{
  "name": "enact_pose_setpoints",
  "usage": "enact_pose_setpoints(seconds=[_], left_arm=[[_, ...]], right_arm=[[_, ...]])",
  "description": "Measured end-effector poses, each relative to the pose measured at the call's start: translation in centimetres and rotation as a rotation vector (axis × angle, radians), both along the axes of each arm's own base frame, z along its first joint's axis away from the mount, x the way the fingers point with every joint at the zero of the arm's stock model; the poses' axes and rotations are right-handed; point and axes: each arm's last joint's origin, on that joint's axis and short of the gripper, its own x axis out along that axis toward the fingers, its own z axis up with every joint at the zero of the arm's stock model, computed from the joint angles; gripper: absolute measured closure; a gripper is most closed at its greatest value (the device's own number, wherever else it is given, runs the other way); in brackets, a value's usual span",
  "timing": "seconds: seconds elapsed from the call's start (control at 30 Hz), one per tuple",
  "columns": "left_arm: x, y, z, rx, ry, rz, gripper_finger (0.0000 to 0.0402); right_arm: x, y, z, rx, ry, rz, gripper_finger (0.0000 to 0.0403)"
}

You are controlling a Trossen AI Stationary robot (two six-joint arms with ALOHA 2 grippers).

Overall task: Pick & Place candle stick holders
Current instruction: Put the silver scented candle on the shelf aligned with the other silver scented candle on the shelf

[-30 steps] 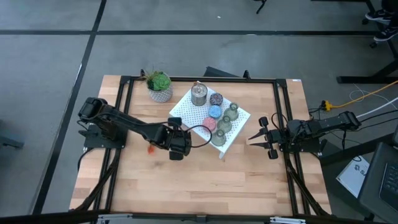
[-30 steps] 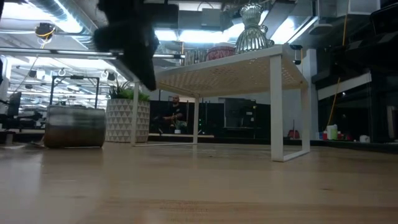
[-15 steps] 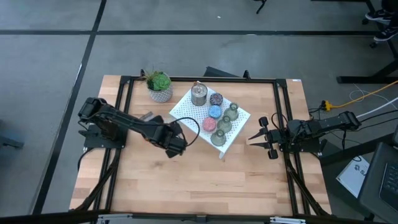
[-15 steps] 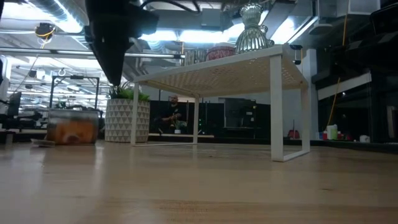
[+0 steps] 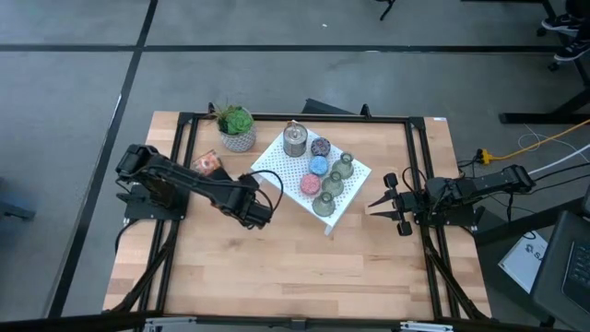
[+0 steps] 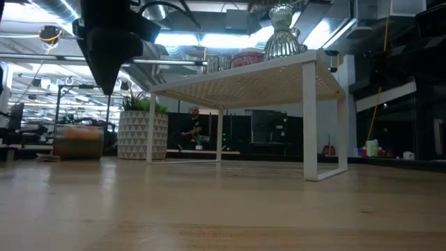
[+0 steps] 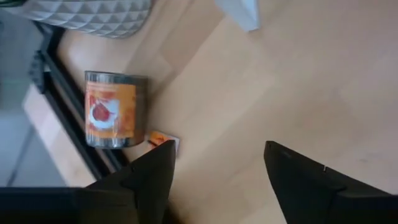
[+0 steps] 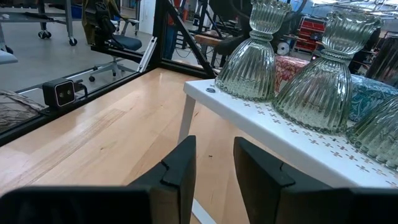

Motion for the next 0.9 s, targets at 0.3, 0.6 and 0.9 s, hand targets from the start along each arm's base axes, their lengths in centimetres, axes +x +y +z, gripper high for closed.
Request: enact_pose_setpoints(seconds=[0.3,0.6,0.9], left_arm=[[-1.7,1.4,-0.1,0.056,0.005,0.109,0.0133],[-5.7,5.6,1.0,0.054,-0.054,0.269,0.0132],[-7.6,11.8,2.0,0.095,0.028,0.269,0.0131]], right_arm=[[0.0,0.0,0.0,0.000,0.000,0.000,0.0291],[0.0,0.0,0.0,0.000,0.000,0.000,0.0291],[0.0,0.0,0.0,0.000,0.000,0.000,0.0291]])
